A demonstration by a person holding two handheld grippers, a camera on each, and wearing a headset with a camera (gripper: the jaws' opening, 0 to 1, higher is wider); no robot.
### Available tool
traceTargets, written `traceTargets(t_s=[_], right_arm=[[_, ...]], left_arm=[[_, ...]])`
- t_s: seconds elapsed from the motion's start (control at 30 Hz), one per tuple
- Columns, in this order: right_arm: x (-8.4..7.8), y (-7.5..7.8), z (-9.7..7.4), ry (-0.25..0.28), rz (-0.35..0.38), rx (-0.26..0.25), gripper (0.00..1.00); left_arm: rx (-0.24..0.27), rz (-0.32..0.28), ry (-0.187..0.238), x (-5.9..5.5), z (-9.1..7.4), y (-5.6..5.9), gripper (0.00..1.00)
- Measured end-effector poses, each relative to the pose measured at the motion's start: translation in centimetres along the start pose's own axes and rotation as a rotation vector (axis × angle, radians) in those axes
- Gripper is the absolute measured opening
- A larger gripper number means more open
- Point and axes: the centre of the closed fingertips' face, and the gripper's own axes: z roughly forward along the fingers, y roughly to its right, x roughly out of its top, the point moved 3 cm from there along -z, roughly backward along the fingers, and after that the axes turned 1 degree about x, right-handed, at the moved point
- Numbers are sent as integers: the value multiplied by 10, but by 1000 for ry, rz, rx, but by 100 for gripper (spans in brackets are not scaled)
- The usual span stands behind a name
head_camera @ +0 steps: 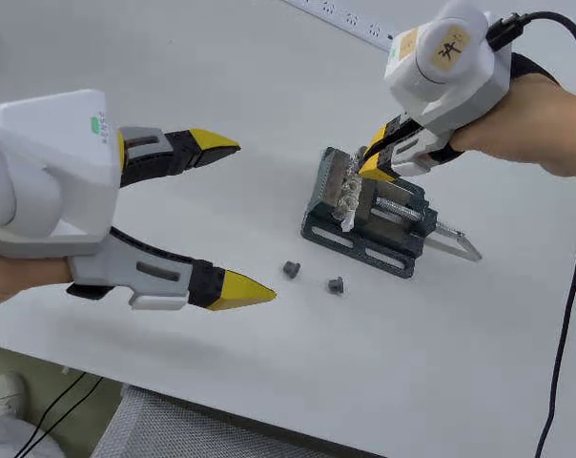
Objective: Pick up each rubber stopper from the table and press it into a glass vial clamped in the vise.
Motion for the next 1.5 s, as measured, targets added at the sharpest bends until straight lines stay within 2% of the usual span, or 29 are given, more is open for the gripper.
traceTargets(t_s=[0.2,0.37,0.6,0.97,1.5], right_arm=[[3,-3,1,-41,-13,-6,5],[2,-3,1,-55,-8,-6,5],[1,-6,0,-39,-21,-8,6],[0,-2,1,-19,-23,-3,7],[1,-9,-3,16,-4,-8,10]], left_arm=[[-2,-2,4,1,1,0,82],[-4,-5,12,3,3,1,82],[-11,-2,10,4,5,4,81],[-11,-9,12,4,4,5,80],[-12,-13,14,3,6,6,79]])
